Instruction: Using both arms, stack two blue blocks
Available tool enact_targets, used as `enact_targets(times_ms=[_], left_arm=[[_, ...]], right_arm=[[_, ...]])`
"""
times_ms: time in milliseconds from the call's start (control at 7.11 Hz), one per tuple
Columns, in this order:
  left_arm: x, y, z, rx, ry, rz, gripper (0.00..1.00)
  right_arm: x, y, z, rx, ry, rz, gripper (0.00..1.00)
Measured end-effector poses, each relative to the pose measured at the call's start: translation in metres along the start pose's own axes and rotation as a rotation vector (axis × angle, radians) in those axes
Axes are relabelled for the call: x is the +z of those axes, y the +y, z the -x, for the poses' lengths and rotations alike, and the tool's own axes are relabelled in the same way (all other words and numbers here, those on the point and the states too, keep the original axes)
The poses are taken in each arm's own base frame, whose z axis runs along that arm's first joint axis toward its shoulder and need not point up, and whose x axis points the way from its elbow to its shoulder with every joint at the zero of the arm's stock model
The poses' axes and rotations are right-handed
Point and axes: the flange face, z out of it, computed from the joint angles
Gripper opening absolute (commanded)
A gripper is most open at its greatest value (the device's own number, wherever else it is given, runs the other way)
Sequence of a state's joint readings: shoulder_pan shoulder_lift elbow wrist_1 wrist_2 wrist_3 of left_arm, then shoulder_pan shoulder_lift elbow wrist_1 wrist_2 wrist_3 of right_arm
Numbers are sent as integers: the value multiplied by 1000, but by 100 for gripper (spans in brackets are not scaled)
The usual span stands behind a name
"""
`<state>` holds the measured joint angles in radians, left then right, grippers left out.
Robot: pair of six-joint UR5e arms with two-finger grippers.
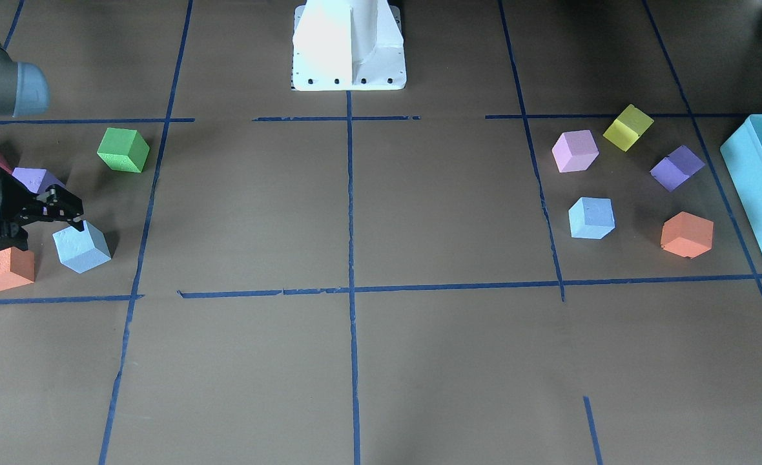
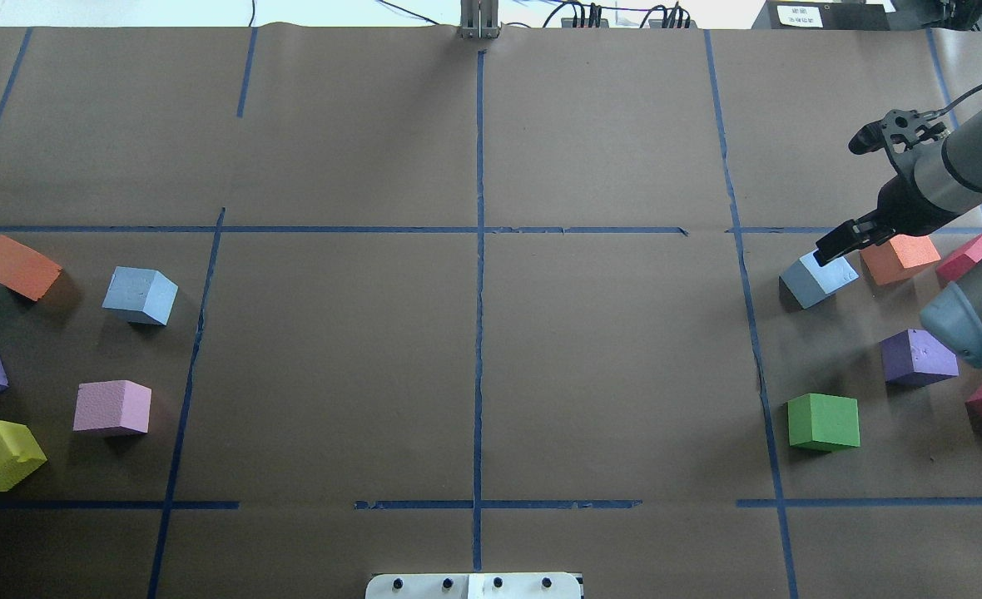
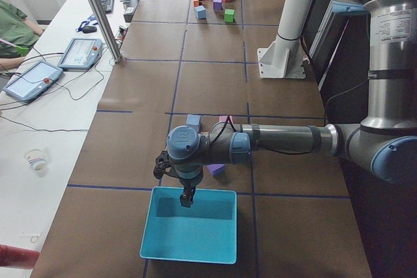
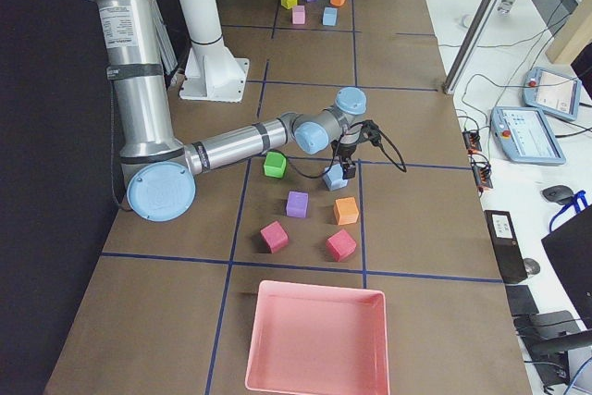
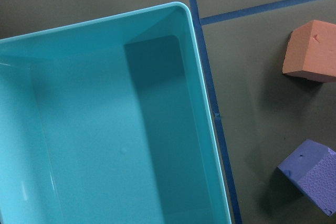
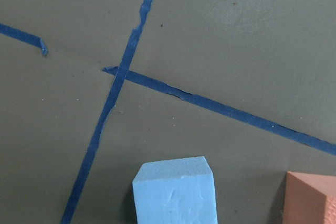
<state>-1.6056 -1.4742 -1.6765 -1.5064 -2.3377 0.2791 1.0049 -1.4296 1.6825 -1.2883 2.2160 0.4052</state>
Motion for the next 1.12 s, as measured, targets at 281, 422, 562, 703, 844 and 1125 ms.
enact_targets(times_ms=[281,422,562,703,844,1125], left_arm=[[0,0,0,0,0,0,100],[0,0,0,0,0,0,100],[0,0,0,0,0,0,100],[0,0,0,0,0,0,100],[0,0,0,0,0,0,100],[0,0,0,0,0,0,100]], right_arm=[[28,0,2,-21,-6,19,100],[38,-1,3,-25,-6,30,92],[47,1,4,-27,-3,43,66],[54,2,4,-27,3,54,50],[58,1,5,-29,5,59,42],[53,-14,21,-10,-3,46,41]])
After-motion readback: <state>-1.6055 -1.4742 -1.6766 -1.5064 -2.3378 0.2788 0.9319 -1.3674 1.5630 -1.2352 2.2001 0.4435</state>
